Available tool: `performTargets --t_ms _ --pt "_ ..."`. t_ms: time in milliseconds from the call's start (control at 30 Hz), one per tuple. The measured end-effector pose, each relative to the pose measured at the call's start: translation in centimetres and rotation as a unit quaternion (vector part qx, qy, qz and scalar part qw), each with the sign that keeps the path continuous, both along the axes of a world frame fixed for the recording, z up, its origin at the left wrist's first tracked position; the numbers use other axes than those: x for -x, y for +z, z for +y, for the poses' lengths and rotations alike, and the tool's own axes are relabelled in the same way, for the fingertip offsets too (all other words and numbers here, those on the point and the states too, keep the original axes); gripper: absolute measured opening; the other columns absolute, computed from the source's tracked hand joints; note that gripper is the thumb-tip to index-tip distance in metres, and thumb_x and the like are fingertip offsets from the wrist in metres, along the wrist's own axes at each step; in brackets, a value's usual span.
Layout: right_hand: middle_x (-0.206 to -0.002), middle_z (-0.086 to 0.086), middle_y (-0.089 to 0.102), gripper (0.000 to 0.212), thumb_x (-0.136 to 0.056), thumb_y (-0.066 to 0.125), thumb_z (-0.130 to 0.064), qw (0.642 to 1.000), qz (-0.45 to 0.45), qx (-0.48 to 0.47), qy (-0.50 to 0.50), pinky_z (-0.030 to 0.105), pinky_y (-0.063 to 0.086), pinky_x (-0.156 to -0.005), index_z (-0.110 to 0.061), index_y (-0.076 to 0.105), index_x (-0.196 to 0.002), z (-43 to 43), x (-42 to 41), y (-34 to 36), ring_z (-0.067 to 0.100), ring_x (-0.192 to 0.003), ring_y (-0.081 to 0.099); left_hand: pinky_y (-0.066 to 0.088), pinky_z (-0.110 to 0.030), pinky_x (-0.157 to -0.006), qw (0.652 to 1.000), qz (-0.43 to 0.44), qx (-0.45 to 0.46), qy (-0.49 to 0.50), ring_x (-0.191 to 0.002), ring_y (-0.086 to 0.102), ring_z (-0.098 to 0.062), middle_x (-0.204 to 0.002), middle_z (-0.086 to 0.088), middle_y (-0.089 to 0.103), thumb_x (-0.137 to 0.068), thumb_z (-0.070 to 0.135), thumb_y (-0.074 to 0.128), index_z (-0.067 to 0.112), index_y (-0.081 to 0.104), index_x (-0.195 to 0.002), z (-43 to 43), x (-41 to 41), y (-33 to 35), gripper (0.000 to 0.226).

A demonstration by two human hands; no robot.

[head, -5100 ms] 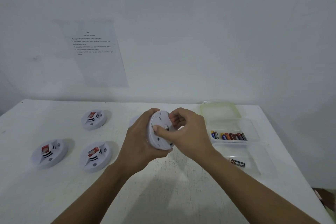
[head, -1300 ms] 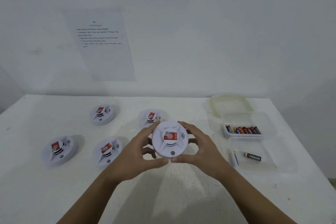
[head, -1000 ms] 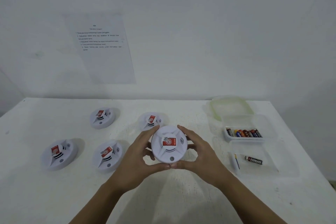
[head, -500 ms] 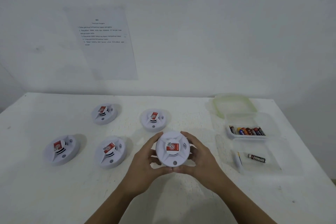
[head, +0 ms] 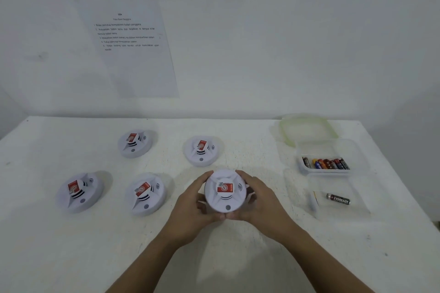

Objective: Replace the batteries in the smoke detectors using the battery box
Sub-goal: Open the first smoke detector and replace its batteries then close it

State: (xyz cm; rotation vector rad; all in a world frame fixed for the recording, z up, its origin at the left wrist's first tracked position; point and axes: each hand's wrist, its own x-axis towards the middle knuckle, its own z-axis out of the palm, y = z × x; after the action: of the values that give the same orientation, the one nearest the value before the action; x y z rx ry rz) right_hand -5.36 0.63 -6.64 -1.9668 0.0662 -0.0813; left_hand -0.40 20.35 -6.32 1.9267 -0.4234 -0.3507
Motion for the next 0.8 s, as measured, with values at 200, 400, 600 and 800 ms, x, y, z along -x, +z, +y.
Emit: performTargets --t_ms 200,400,600,800 --pt "-0.114 -0.021 0.06 0.084 -0.059 0.097 -0.023 0.999 0.002 0.032 -0.003 0.004 0.045 -0.083 -0.048 0.047 -0.121 -0.2 -0.6 -0.3 -0.015 -0.104 0.053 0.055 -0.017 -0.076 1.0 -0.003 -0.004 -0.004 -0.099 0.069 -0.006 -0.12 0.006 0.07 -0.068 0.009 0.09 0.037 0.046 -0.137 -0.3 -0.5 -0.2 0.086" --pt "-0.118 -0.022 0.058 0.084 -0.062 0.096 -0.023 0.999 -0.001 0.051 0.002 0.005 0.045 -0.087 -0.045 0.048 -0.128 -0.6 -0.1 -0.2 -0.012 -0.108 0.054 0.057 -0.02 -0.081 1.0 -0.009 -0.019 0.0 -0.103 0.068 -0.011 -0.124 0.007 0.068 -0.068 0.017 0.091 0.034 0.045 -0.143 -0.2 -0.3 -1.0 0.09" --pt "-0.139 -0.01 0.052 0.079 -0.076 0.084 -0.045 0.977 0.032 0.208 0.018 0.032 0.033 -0.115 -0.03 0.045 -0.143 0.0 -0.3 1.6 0.01 -0.128 0.047 0.05 -0.017 -0.098 0.996 -0.05 -0.066 0.017 -0.109 0.058 0.003 -0.121 0.028 0.059 -0.073 0.016 0.088 0.057 0.039 -0.132 -0.9 -0.2 -0.6 0.087" --pt "-0.136 -0.018 0.046 0.087 -0.068 0.077 -0.066 0.957 0.025 0.29 0.008 0.022 0.022 -0.096 -0.04 0.043 -0.143 -0.7 -0.7 -0.6 0.002 -0.123 0.038 0.038 -0.014 -0.092 0.988 -0.056 -0.141 -0.017 -0.111 0.044 -0.004 -0.122 0.015 0.044 -0.069 0.053 0.084 0.033 0.041 -0.143 0.0 -1.2 -0.8 0.088"
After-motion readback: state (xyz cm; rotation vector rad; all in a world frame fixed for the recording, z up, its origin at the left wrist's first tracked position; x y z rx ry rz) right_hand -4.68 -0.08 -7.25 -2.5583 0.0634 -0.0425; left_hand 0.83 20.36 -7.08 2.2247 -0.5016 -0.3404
